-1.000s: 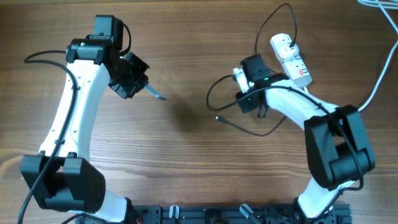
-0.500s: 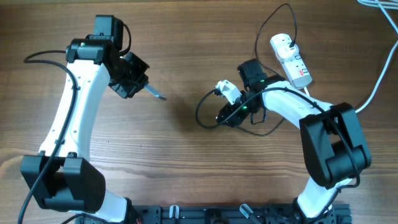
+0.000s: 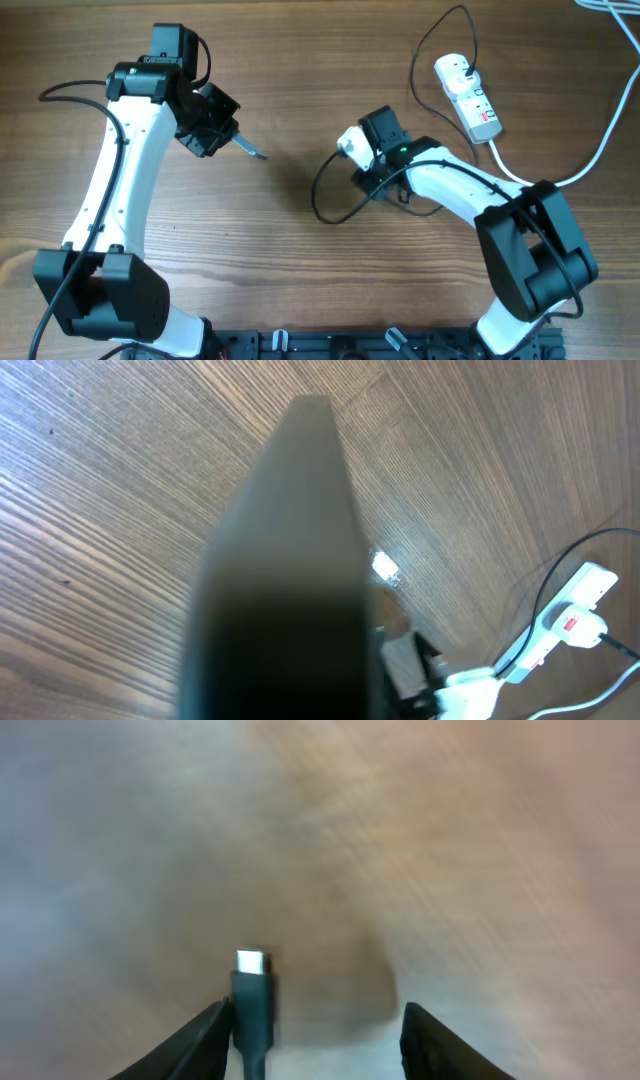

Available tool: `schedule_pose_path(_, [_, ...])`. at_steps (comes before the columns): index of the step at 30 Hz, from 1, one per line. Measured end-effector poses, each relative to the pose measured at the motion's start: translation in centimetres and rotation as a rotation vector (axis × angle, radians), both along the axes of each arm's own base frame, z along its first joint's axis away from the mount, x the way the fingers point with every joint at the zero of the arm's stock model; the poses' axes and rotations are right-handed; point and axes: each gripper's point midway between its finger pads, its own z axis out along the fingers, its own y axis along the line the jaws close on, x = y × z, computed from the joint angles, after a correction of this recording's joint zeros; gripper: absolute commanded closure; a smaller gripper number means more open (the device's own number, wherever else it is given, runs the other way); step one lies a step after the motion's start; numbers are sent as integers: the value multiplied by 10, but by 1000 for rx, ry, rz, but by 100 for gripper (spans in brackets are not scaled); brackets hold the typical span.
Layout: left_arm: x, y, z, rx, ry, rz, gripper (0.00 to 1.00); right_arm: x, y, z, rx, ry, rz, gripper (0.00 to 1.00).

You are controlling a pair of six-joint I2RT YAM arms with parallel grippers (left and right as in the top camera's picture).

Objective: Plug charger to phone and switch on socket

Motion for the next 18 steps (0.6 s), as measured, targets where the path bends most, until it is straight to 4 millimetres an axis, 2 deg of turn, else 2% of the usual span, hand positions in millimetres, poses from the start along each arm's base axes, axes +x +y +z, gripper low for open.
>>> schedule_pose_path(2, [1,0,0,0,-3,0,96,21,-17,3,-30,-74,-92,46])
schedule_pose_path(4, [1,0,0,0,-3,0,96,34,-36,4,-42,-110,-202,47])
schedule_pose_path(7, [1,0,0,0,-3,0,96,39,-55,3,-28,-102,-316,47])
schedule_pose_path(12, [1,0,0,0,-3,0,96,24,-49,-2,48,9,-336,48])
schedule_pose_path(15, [1,0,0,0,-3,0,96,13,-43,-4,79,67,-339,53])
schedule_pose_path(18, [1,0,0,0,-3,0,96,12,-41,-5,86,72,-341,55])
